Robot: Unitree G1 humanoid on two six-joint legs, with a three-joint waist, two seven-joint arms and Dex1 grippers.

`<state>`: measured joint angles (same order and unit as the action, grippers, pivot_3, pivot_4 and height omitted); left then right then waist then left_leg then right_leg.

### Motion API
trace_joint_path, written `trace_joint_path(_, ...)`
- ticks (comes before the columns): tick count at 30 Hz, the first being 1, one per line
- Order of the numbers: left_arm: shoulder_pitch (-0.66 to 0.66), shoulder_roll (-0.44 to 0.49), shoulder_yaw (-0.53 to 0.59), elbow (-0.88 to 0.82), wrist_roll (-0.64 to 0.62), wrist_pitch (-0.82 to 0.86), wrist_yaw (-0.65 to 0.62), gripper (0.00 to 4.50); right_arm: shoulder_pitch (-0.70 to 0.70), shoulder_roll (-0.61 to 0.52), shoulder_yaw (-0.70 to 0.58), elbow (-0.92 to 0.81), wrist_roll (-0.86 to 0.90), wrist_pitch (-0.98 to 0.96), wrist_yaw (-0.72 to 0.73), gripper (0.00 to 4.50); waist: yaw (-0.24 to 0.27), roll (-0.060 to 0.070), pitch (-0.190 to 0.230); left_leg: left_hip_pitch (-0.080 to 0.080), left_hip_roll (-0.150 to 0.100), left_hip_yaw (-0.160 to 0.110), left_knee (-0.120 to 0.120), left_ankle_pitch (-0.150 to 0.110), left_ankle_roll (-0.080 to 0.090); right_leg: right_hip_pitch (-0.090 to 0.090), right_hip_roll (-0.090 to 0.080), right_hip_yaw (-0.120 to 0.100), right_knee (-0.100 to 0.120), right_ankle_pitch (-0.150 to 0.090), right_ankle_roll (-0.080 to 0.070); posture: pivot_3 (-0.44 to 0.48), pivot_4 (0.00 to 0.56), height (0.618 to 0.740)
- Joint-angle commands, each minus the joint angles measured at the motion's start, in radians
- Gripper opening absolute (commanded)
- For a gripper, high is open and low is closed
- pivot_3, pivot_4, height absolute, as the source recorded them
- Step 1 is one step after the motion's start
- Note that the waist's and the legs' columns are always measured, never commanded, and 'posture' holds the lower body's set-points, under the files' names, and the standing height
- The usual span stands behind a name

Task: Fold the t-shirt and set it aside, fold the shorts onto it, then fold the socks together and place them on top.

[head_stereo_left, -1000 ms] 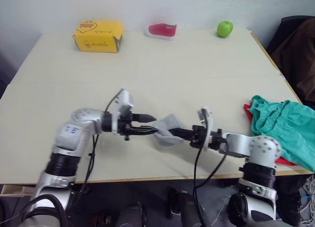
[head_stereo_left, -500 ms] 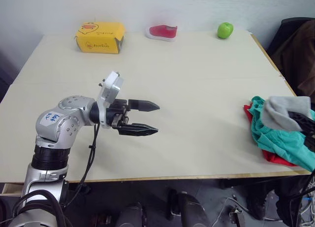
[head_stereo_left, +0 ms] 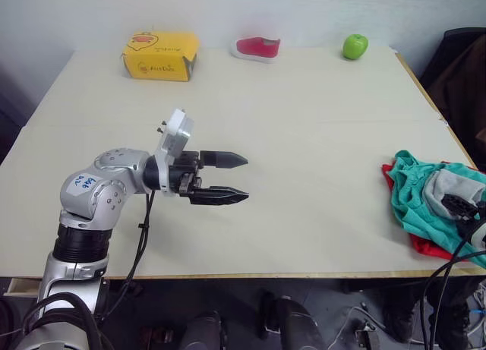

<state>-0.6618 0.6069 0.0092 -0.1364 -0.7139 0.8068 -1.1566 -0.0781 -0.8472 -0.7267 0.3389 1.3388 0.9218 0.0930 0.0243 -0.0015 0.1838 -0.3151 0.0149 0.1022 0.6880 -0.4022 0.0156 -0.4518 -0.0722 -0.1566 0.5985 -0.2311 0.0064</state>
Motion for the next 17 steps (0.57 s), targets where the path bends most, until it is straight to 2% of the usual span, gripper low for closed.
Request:
trace_joint_path(1,-0.002,0.03,0.03,0.008,-0.035,0.029,-0.011,4.5,0.091,-0.04,-0.072,-0.103,-0.064,0.003,0.088,3.15,0.0,0.0,0.0,0.0,0.0,0.0,0.0,0.0,0.0,0.0,0.0,0.0,0.0,0.0,0.0,0.0,0.15,0.74)
trace_joint_path(4,0.014,0.088,0.056,0.011,-0.063,0.07,-0.049,4.5,0.246,-0.134,-0.181,-0.172,-0.137,0.024,0.208,4.28,0.003,0.004,0.001,-0.001,0.0,0.0,-0.001,0.0,0.0,0.0,0.0,0.0,-0.001,0.0,0.0,0.0,0.15,0.74)
trace_joint_path(5,0.018,0.116,0.066,0.01,-0.076,0.086,-0.069,4.5,0.323,-0.18,-0.22,-0.195,-0.196,0.008,0.295,4.46,0.004,0.006,0.003,-0.001,0.0,0.0,-0.001,0.0,0.0,0.0,0.0,0.0,-0.001,0.0,0.0,0.0,0.15,0.74)
trace_joint_path(9,0.011,0.197,0.102,0.038,-0.1,0.112,-0.113,4.5,0.601,-0.299,-0.348,-0.217,-0.464,-0.189,0.688,4.46,0.001,0.008,0.003,-0.001,-0.001,0.0,-0.003,0.0,0.0,-0.001,0.001,0.0,-0.003,-0.001,0.002,0.0,0.15,0.74)
trace_joint_path(11,-0.009,0.222,0.124,0.067,-0.113,0.126,-0.12,4.5,0.669,-0.342,-0.417,-0.183,-0.542,-0.252,0.845,4.46,-0.002,0.006,0.004,0.001,0.0,0.0,-0.004,0.0,0.0,0.0,0.001,0.0,-0.004,-0.002,0.004,0.0,0.15,0.74)
trace_joint_path(14,-0.033,0.239,0.15,0.11,-0.118,0.123,-0.118,4.5,0.674,-0.389,-0.472,-0.119,-0.619,-0.324,0.997,4.46,-0.008,0.005,0.005,0.001,0.0,0.001,-0.004,0.0,0.0,0.0,0.002,0.001,-0.004,-0.004,0.007,0.0,0.15,0.74)
trace_joint_path(17,-0.044,0.255,0.159,0.136,-0.106,0.107,-0.122,4.5,0.614,-0.435,-0.445,0.041,-0.689,-0.414,1.089,4.46,-0.008,0.003,0.006,0.001,0.0,0.0,-0.004,0.0,0.0,0.0,0.002,0.001,-0.004,-0.003,0.005,0.0,0.15,0.74)
